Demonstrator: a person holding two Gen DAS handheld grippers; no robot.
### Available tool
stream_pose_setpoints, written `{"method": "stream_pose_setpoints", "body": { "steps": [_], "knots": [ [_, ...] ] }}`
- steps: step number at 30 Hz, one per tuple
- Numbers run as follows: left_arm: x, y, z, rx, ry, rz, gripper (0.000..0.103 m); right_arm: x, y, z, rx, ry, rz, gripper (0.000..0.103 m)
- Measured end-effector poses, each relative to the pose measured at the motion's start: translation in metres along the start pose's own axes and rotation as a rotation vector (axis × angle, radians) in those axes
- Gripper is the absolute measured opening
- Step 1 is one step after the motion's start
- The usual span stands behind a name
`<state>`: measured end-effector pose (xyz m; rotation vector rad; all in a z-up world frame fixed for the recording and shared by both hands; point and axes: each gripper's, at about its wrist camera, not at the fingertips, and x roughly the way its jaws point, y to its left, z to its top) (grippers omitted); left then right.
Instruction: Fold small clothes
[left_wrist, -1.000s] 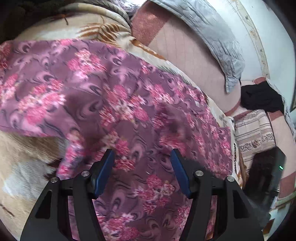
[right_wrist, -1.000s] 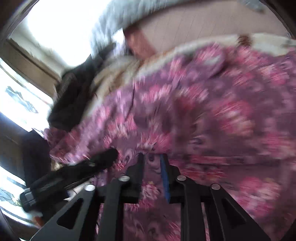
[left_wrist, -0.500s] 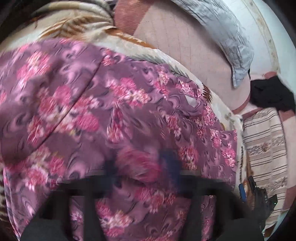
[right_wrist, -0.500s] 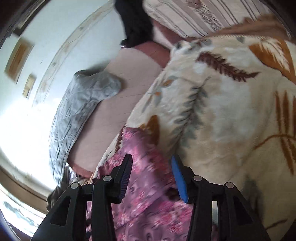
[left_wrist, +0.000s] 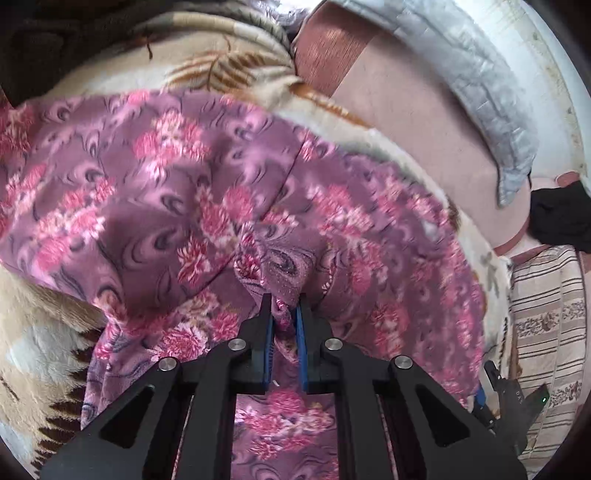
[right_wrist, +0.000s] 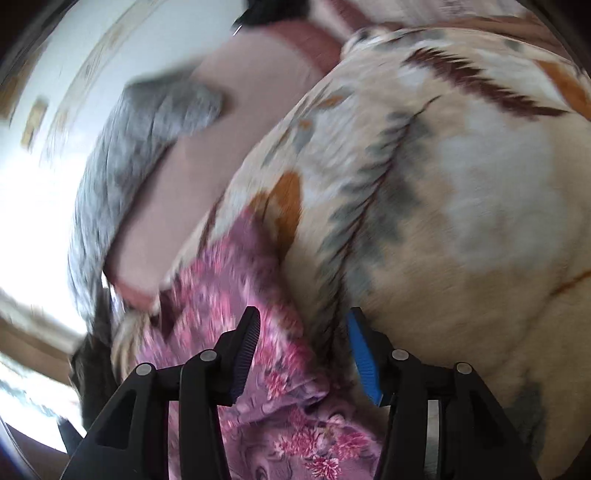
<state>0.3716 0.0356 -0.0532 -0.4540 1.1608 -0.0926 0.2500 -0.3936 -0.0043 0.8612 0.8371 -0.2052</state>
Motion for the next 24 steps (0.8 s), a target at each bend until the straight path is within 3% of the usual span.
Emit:
{"method": "stream_pose_setpoints", "body": {
  "steps": [2, 3, 5, 7, 9, 10, 11, 13, 15, 18, 21, 22, 23, 24],
  "knots": [
    [0.006, -0.003, -0.001, 0.016, 0.008, 0.024, 0.009, 0.007, 0.015, -0.007, -0.119, 0.018, -0.060, 0.010],
    [0.007, -0.006, -0.002, 0.023, 0.008, 0.031, 0.009, 0.005, 0.021, -0.009, -0.145, -0.001, -0.090, 0.006],
    [0.009, -0.013, -0.001, 0.070, 0.005, 0.058, 0.010, -0.005, 0.026, -0.011, -0.155, -0.073, -0.099, 0.006],
    [0.009, -0.019, -0.005, 0.122, 0.001, 0.093, 0.012, 0.007, 0.025, -0.013, -0.174, -0.028, -0.171, 0.007],
    [0.007, -0.023, -0.008, 0.176, -0.004, 0.123, 0.015, 0.013, 0.020, -0.015, -0.152, -0.009, -0.179, 0.006],
    [0.002, -0.022, -0.008, 0.179, -0.001, 0.126, 0.018, 0.006, 0.022, -0.012, -0.122, -0.022, -0.160, 0.016],
    [-0.007, -0.018, -0.008, 0.153, -0.014, 0.104, 0.018, -0.001, 0.022, -0.010, -0.110, -0.043, -0.151, 0.017],
    [-0.026, -0.008, -0.007, 0.084, -0.064, 0.037, 0.018, -0.026, 0.034, -0.009, -0.150, -0.167, -0.106, 0.017],
    [-0.042, -0.003, -0.006, 0.039, -0.115, -0.029, 0.018, -0.036, 0.046, -0.014, -0.202, -0.213, -0.064, 0.022],
    [-0.032, -0.009, -0.004, 0.050, -0.091, -0.040, 0.028, -0.020, 0.060, -0.022, -0.246, -0.153, -0.002, 0.029],
    [0.008, -0.013, -0.008, 0.082, 0.001, 0.040, 0.029, 0.017, 0.060, -0.036, -0.281, 0.027, -0.064, 0.030],
    [0.014, -0.012, -0.009, 0.090, 0.000, 0.045, 0.029, 0.029, 0.059, -0.041, -0.299, 0.070, -0.107, 0.026],
    [0.012, -0.014, -0.011, 0.114, -0.041, 0.042, 0.029, 0.023, 0.063, -0.044, -0.315, 0.018, -0.119, 0.024],
    [0.010, -0.017, -0.012, 0.131, -0.041, 0.049, 0.029, 0.017, 0.068, -0.044, -0.323, -0.010, -0.120, 0.029]
  ]
}}
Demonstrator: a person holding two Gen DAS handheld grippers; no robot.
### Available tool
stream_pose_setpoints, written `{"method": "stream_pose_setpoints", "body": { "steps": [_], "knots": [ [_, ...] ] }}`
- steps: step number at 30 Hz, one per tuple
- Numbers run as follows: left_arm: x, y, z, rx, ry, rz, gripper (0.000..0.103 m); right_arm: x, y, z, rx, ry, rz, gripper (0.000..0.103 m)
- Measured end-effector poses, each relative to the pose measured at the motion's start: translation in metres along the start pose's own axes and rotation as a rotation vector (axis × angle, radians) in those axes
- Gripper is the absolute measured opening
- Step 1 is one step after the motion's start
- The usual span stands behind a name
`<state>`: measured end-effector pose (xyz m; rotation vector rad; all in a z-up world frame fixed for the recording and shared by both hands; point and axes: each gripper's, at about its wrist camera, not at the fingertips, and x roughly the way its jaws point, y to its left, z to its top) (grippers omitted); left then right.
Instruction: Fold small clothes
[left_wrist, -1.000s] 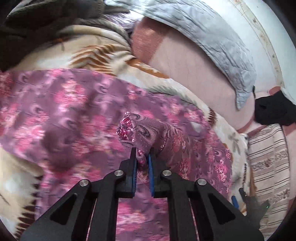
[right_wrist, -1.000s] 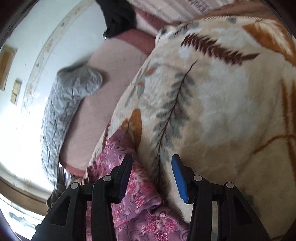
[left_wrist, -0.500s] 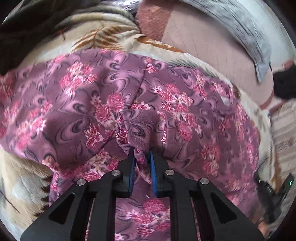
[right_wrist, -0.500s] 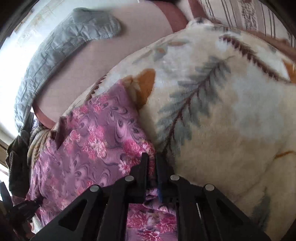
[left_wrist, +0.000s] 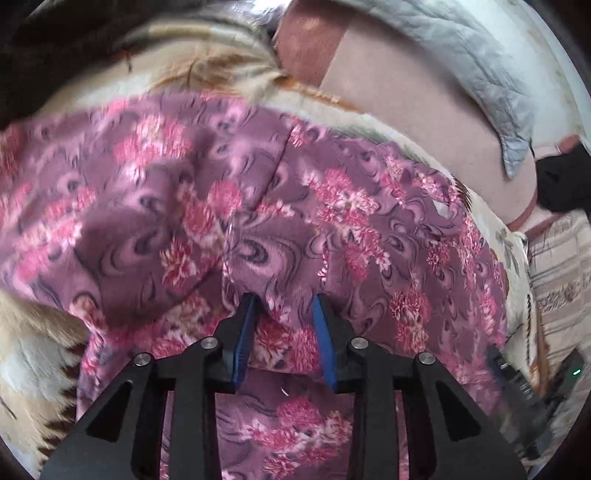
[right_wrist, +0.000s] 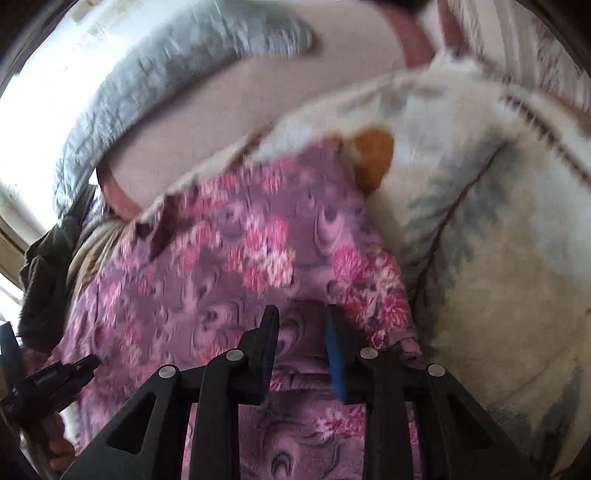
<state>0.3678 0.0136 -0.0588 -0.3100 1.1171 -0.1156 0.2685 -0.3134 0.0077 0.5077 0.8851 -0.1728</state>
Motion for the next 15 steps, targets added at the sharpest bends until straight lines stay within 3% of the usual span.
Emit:
{"method": "stream_pose_setpoints", "body": {
  "steps": [3, 4, 6, 7, 9, 11, 15],
  "knots": [
    [-0.008, 0.003, 0.001, -0.008, 0.026, -0.030, 0.030, -0.020, 0.021, 0.000, -0.037, -0.093, 0.127, 0.031],
    [-0.013, 0.007, 0.000, -0.023, 0.034, -0.047, 0.031, -0.020, 0.029, -0.002, -0.058, -0.092, 0.165, 0.035],
    [-0.025, 0.022, -0.001, -0.068, 0.043, -0.090, 0.031, -0.006, 0.049, -0.012, -0.103, -0.005, 0.276, 0.048],
    [-0.033, 0.032, -0.003, -0.088, 0.042, -0.091, 0.034, 0.004, 0.056, -0.017, -0.119, 0.044, 0.291, 0.046],
    [-0.050, 0.055, -0.005, -0.115, 0.026, -0.082, 0.035, 0.023, 0.071, -0.032, -0.179, 0.113, 0.215, 0.047],
    [-0.071, 0.084, -0.004, -0.140, -0.001, -0.062, 0.035, 0.016, 0.084, -0.038, -0.257, 0.063, 0.165, 0.048],
    [-0.121, 0.161, 0.014, -0.239, -0.124, 0.050, 0.044, 0.018, 0.087, -0.043, -0.250, 0.067, 0.210, 0.057]
  ]
}}
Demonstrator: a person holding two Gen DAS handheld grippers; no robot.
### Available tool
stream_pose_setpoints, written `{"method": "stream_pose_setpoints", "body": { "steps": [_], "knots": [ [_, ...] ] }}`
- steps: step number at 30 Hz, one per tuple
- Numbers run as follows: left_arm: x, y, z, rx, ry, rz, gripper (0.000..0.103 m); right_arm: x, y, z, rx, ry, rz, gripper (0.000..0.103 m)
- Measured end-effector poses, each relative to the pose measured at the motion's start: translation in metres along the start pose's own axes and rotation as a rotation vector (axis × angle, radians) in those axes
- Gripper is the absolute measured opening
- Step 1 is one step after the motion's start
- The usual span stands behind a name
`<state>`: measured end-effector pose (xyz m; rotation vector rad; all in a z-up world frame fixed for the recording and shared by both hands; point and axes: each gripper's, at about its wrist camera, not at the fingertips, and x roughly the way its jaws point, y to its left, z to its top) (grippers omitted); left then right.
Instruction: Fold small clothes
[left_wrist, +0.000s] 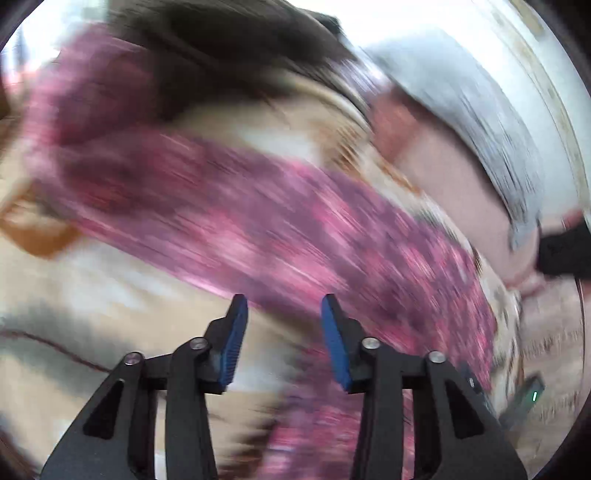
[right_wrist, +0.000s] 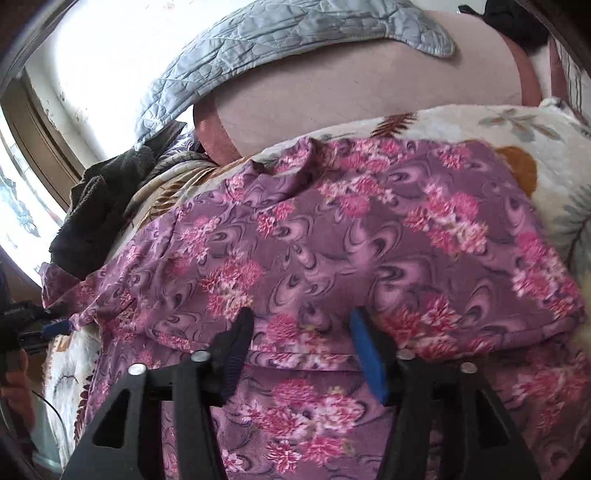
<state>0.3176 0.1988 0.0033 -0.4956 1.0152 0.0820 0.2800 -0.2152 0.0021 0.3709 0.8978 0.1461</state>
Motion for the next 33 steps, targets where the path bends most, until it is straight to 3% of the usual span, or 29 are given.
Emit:
{"method": "stream_pose_setpoints", "body": {
  "steps": [2, 6, 10, 16, 18, 21, 24, 28, 33],
  "knots": [
    [-0.023, 0.040, 0.022, -0.083, -0.067, 0.049, 0.044, -0.005, 0.002, -0.001, 0.014, -0.020, 0.009, 0.058],
    [-0.053, 0.116, 0.055, -0.274, -0.165, 0.058, 0.048, -0.017, 0.009, 0.000, 0.050, -0.087, 0.132, 0.059],
    [-0.049, 0.164, 0.071, -0.438, -0.184, -0.023, 0.048, -0.001, 0.038, -0.001, 0.006, -0.040, 0.159, 0.059],
    [-0.019, 0.175, 0.080, -0.521, -0.175, -0.107, 0.048, 0.022, 0.067, 0.003, -0.016, -0.013, 0.177, 0.059],
    [-0.017, 0.177, 0.084, -0.512, -0.189, -0.121, 0.048, 0.038, 0.073, 0.002, -0.031, 0.022, 0.138, 0.060],
    [-0.021, 0.178, 0.086, -0.525, -0.206, -0.166, 0.048, 0.042, 0.084, 0.001, -0.095, 0.018, 0.117, 0.072],
    [-0.027, 0.175, 0.084, -0.526, -0.228, -0.248, 0.058, 0.041, 0.082, 0.000, -0.091, 0.018, 0.133, 0.073],
    [-0.017, 0.170, 0.086, -0.492, -0.214, -0.222, 0.064, 0.039, 0.073, 0.002, -0.046, 0.012, 0.186, 0.073],
    [-0.003, 0.176, 0.088, -0.544, -0.204, -0.268, 0.063, 0.038, 0.074, 0.003, -0.049, 0.012, 0.184, 0.073]
  ]
}}
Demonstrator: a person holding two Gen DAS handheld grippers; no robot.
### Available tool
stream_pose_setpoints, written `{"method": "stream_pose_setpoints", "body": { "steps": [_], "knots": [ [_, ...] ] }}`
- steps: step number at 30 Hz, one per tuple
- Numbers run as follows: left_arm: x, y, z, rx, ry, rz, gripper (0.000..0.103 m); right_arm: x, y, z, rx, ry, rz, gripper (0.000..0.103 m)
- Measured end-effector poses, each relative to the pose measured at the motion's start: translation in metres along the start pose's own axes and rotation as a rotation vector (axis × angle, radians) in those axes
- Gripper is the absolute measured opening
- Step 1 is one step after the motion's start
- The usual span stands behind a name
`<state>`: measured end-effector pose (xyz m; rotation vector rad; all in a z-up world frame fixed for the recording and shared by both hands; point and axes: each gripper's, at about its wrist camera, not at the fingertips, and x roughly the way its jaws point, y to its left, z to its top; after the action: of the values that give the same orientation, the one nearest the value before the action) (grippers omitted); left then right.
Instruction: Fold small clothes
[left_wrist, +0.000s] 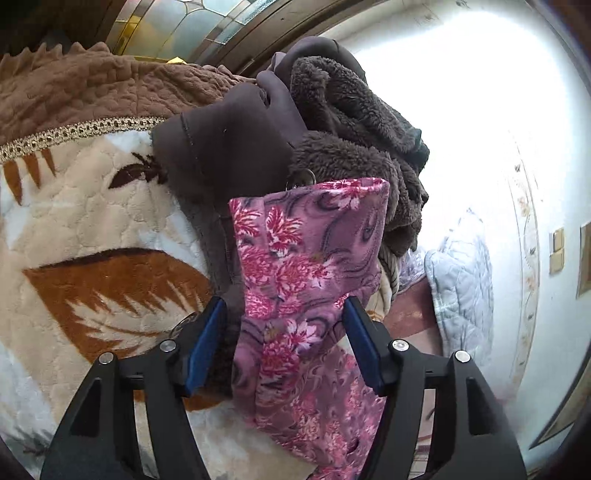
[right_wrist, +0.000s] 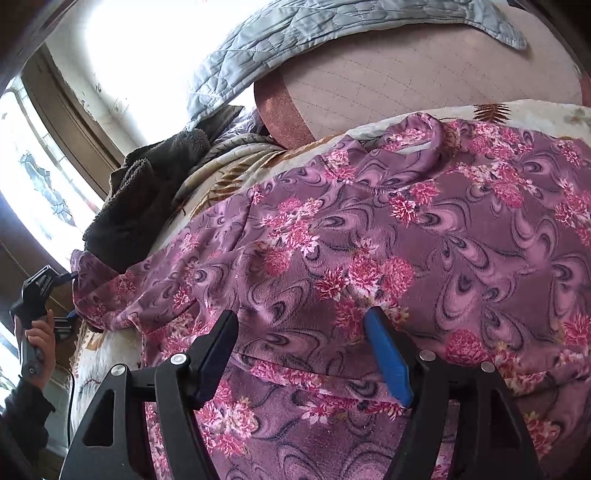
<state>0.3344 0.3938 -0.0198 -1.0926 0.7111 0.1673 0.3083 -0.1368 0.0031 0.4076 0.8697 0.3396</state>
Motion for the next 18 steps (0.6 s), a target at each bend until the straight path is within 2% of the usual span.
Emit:
{"method": "stream_pose_setpoints", "body": {
  "steps": [2, 3, 4, 6, 8, 12, 15, 18],
  "knots": [
    [-0.001, -0.008, 0.000, 0.026, -0.008, 0.001, 0.047, 0.000, 0.000, 0.000, 0.000, 0.000, 0.000, 0.073],
    [-0.001, -0.010, -0.001, 0.036, -0.004, 0.003, 0.031, 0.000, 0.000, 0.000, 0.000, 0.000, 0.000, 0.073],
    [-0.004, -0.015, -0.001, 0.047, -0.004, 0.008, 0.024, 0.000, 0.000, 0.000, -0.001, 0.001, -0.002, 0.073],
    [-0.011, -0.024, -0.005, 0.078, -0.020, 0.035, 0.017, 0.001, 0.002, 0.000, -0.010, 0.005, -0.015, 0.073],
    [-0.018, -0.033, -0.009, 0.104, -0.024, 0.041, 0.015, 0.001, 0.005, 0.001, -0.024, 0.011, -0.036, 0.073],
    [-0.032, -0.051, -0.020, 0.130, -0.017, 0.001, 0.014, -0.008, 0.015, 0.001, -0.074, 0.029, -0.093, 0.071],
    [-0.039, -0.072, -0.036, 0.173, 0.004, -0.040, 0.014, -0.027, 0.008, -0.005, -0.050, 0.025, -0.102, 0.071],
    [-0.039, -0.097, -0.054, 0.220, 0.037, -0.071, 0.014, -0.051, -0.007, -0.013, -0.029, 0.010, -0.157, 0.071]
  ]
}}
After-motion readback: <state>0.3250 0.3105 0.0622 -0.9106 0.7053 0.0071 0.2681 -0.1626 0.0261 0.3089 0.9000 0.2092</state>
